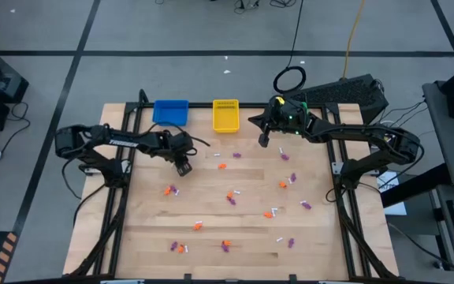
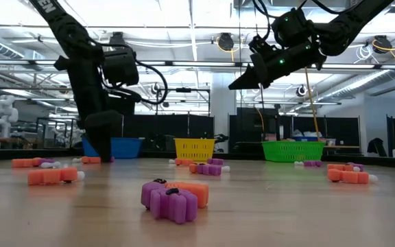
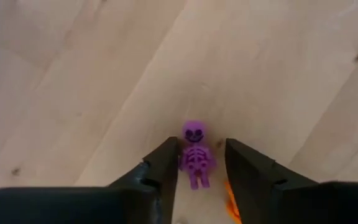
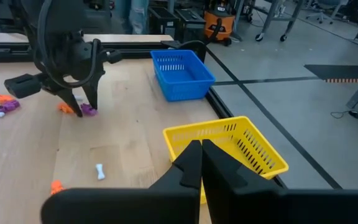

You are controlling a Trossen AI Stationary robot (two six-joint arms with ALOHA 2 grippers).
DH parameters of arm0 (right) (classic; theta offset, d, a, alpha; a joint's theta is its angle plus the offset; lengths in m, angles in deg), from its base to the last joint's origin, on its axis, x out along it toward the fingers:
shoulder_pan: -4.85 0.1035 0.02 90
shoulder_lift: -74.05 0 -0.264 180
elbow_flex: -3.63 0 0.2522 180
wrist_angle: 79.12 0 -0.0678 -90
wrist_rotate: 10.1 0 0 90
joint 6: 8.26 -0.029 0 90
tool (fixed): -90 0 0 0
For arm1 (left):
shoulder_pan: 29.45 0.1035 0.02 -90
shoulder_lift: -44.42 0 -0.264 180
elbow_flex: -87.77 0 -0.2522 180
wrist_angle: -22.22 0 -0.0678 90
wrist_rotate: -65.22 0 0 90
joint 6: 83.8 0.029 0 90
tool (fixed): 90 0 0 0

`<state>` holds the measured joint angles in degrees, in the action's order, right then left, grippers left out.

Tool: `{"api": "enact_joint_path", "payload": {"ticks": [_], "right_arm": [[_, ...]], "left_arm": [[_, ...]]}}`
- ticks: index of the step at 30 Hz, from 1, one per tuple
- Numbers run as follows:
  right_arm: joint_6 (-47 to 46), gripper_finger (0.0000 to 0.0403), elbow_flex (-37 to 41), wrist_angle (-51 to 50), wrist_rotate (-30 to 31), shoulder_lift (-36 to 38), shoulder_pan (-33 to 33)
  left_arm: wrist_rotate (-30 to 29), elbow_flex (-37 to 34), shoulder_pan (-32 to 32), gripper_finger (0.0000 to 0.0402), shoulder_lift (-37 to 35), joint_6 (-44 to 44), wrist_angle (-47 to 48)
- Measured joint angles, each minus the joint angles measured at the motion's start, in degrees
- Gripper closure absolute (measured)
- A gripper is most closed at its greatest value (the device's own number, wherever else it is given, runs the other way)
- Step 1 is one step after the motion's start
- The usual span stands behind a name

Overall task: Sort Halloween decoration
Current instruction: Put the violet skeleton toy into the blue bin

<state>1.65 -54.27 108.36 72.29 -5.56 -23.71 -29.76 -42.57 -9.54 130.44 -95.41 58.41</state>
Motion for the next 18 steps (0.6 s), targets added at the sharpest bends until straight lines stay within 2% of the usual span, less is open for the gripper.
{"api": "enact_joint_path", "payload": {"ticks": [8,13,18], "right_arm": [[0.0,0.0403,0.0,0.4,0.0,0.0,0.0],[0.0,0.0403,0.0,0.5,0.0,0.0,0.0],[-0.3,0.0403,0.0,0.6,0.0,0.0,0.0]], "left_arm": [[-0.3,0.1,0.3,0.0386,-0.1,4.9,0.3],[-2.2,4.2,0.8,0.0388,-0.2,8.4,4.9],[-4.6,11.4,5.7,0.0389,-0.7,11.5,8.2]]}}
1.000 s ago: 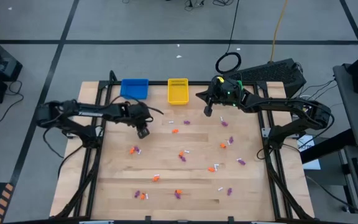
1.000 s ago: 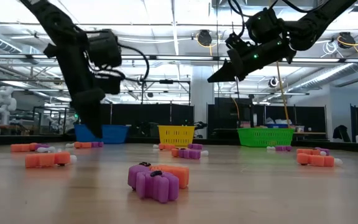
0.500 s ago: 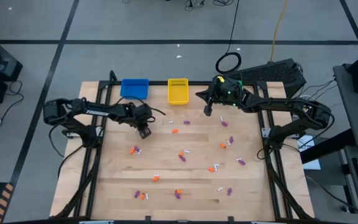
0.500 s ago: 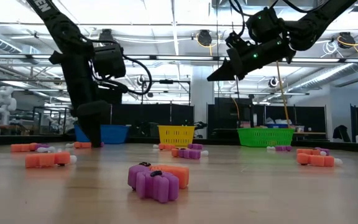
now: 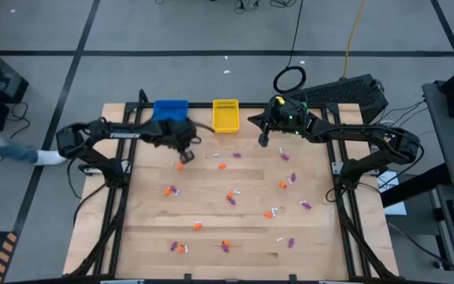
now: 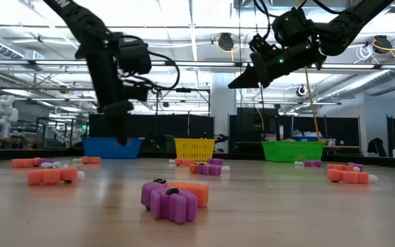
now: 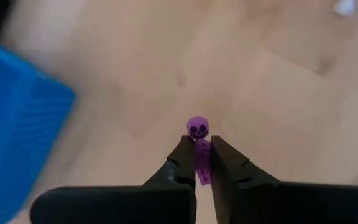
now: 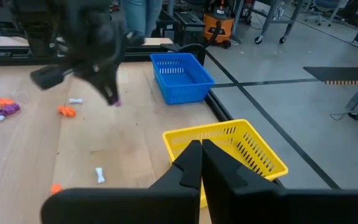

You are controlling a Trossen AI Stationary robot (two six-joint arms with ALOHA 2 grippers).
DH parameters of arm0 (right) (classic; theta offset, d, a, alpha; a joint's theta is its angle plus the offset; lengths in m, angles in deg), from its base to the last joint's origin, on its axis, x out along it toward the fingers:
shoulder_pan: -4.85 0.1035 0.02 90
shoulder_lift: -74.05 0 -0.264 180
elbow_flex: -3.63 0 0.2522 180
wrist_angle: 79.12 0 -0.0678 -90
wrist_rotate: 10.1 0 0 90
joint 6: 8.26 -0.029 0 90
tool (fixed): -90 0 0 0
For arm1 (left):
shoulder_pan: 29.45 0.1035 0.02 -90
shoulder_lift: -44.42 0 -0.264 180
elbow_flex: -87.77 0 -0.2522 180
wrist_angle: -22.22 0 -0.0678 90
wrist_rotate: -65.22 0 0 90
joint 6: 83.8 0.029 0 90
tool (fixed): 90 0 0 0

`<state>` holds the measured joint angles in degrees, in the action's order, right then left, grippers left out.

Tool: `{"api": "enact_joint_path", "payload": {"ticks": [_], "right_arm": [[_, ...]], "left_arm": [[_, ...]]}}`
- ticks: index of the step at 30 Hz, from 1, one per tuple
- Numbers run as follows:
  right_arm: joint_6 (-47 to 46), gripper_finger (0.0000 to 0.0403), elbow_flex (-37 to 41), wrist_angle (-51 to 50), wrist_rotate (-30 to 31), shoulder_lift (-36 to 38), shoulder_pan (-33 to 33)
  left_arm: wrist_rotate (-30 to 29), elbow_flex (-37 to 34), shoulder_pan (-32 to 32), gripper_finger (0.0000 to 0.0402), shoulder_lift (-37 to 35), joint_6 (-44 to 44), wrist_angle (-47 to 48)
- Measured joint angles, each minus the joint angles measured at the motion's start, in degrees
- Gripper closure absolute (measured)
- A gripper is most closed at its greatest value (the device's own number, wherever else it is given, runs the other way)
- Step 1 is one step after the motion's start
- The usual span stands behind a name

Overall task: Sort Halloween decoration
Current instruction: Put the violet skeleton toy into the blue bin, then put the white bone toy into the yellow bin

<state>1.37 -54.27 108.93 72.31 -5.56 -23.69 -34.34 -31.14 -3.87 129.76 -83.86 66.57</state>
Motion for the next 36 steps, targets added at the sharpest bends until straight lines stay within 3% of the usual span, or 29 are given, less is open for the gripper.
{"api": "enact_joint_path", "payload": {"ticks": [10,15,25,36], "right_arm": [[-1.5,0.0403,0.0,-1.4,0.0,0.0,0.2],[-1.9,0.0403,0.0,-1.9,0.0,0.0,1.1],[-2.4,0.0403,0.0,-1.8,0.0,0.0,2.0],[-2.5,0.0403,0.0,-2.0,0.0,0.0,2.1]], "left_arm": [[-0.3,11.5,20.5,0.0390,0.2,2.1,3.5],[6.3,13.6,28.2,0.0391,3.6,2.6,5.4],[7.0,13.7,31.7,0.0379,15.2,5.4,5.3],[5.7,18.8,31.5,0.0252,13.9,6.9,9.0]]}}
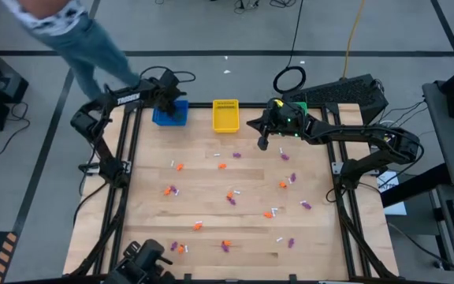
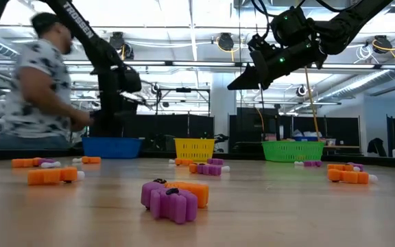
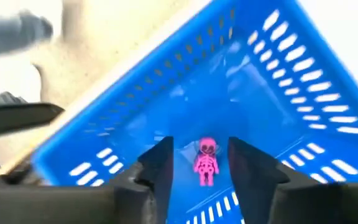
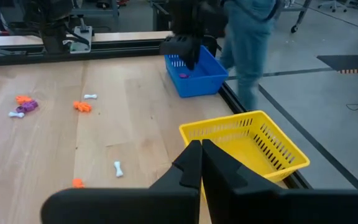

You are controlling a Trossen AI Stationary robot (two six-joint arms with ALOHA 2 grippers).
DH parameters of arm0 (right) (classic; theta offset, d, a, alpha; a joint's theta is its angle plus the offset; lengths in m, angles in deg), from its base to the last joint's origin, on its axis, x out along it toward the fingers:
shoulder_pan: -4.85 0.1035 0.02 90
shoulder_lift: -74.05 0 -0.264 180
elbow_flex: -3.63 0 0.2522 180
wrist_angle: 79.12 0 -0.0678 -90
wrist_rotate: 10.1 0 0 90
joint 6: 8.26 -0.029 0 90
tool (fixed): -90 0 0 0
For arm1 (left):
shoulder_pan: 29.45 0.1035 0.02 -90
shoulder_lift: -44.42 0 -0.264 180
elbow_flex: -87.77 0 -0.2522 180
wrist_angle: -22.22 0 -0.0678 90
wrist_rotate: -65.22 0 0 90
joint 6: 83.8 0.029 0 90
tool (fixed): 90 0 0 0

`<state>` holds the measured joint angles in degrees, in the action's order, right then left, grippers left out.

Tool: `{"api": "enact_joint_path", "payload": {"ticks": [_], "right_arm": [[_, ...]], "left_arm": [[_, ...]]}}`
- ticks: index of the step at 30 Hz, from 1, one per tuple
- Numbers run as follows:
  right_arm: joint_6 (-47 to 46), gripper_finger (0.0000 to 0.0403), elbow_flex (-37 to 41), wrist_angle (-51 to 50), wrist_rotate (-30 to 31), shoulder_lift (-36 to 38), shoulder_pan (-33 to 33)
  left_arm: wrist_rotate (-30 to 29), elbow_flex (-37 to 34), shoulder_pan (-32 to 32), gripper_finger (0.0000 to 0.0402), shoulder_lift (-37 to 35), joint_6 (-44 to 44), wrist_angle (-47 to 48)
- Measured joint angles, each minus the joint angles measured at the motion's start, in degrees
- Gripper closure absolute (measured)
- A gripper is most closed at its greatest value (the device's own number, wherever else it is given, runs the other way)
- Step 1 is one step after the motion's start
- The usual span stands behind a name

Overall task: Sort Halloween decoration
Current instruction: Put the white bone toy into the yellow bin

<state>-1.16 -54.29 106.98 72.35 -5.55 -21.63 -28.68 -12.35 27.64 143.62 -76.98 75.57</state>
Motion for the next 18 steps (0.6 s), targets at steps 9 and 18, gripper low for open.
{"api": "enact_joint_path", "payload": {"ticks": [9,18], "right_arm": [[0.0,0.0403,0.0,-1.3,0.1,0.0,0.0],[-0.9,0.0403,0.0,-3.4,2.2,0.0,0.4]], "left_arm": [[9.9,1.8,-9.0,0.0262,-9.2,6.1,3.0],[12.5,-0.3,-27.9,0.0312,-8.1,5.7,-4.2]]}}
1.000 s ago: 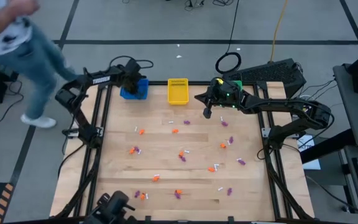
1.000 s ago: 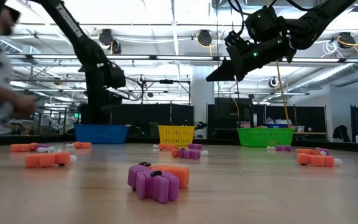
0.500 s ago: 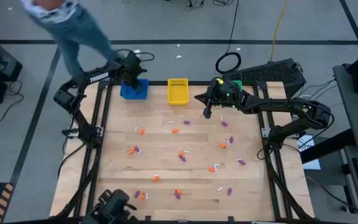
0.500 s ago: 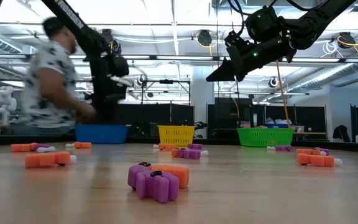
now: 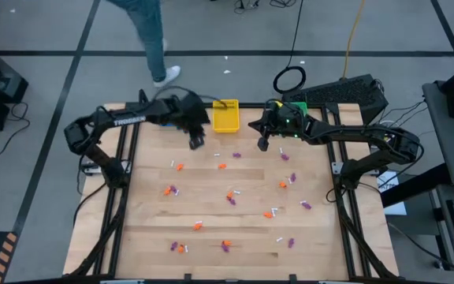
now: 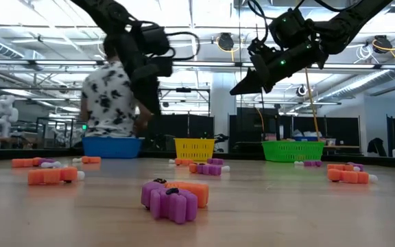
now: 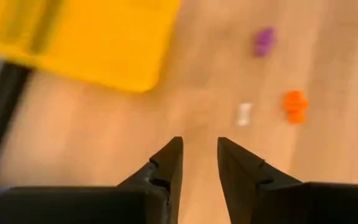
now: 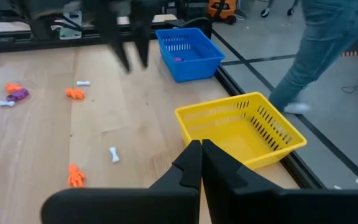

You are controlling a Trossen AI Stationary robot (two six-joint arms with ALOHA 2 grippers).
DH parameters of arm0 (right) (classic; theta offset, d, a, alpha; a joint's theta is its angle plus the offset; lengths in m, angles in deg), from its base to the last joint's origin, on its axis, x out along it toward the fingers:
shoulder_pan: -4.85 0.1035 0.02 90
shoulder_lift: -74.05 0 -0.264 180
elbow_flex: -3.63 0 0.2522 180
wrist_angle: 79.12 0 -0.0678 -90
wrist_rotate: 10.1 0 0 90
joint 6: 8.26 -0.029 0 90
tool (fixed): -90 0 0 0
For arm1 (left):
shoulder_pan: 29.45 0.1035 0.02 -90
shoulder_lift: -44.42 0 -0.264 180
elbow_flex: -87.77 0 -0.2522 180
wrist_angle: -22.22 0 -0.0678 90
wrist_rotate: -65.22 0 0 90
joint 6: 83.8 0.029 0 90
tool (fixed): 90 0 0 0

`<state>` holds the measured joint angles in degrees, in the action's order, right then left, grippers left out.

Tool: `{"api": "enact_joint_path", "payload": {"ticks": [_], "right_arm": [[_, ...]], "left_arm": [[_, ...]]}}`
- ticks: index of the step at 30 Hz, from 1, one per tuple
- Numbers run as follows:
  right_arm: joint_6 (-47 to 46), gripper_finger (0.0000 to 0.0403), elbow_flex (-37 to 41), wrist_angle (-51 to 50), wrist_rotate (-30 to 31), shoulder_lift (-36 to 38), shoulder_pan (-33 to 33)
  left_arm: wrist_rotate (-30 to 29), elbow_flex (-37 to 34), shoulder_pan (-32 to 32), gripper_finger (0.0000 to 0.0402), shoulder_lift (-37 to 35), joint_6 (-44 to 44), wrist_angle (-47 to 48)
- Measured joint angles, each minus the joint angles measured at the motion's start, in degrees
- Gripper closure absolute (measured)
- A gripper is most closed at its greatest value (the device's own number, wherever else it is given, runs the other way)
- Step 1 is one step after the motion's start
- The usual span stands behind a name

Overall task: Sort Halloween decoration
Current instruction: Put the white bone toy into the yellow bin

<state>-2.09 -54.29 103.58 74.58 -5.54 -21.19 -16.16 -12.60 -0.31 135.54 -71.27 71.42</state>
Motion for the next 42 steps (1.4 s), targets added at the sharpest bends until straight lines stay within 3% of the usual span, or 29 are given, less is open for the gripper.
{"api": "enact_joint_path", "payload": {"ticks": [10,20,26,38,42], "right_arm": [[0.3,0.0403,0.0,-0.5,1.2,0.0,0.7],[0.5,0.0403,0.0,-0.5,1.1,0.0,0.7],[0.6,0.0403,0.0,-0.5,1.1,0.0,0.7],[0.7,0.0403,0.0,-0.5,1.1,0.0,0.7],[0.7,0.0403,0.0,-0.5,1.1,0.0,0.7]], "left_arm": [[-1.7,-0.1,-10.2,0.0322,7.4,-3.2,-5.5],[-2.4,-0.1,-11.1,0.0266,17.7,-3.2,-12.8],[-5.0,0.2,-11.2,0.0245,20.1,-3.2,-13.5],[-5.8,0.0,-11.2,0.0296,20.1,-3.3,-14.9],[-5.6,-0.1,-11.6,0.0292,19.9,-4.7,-17.2]]}}
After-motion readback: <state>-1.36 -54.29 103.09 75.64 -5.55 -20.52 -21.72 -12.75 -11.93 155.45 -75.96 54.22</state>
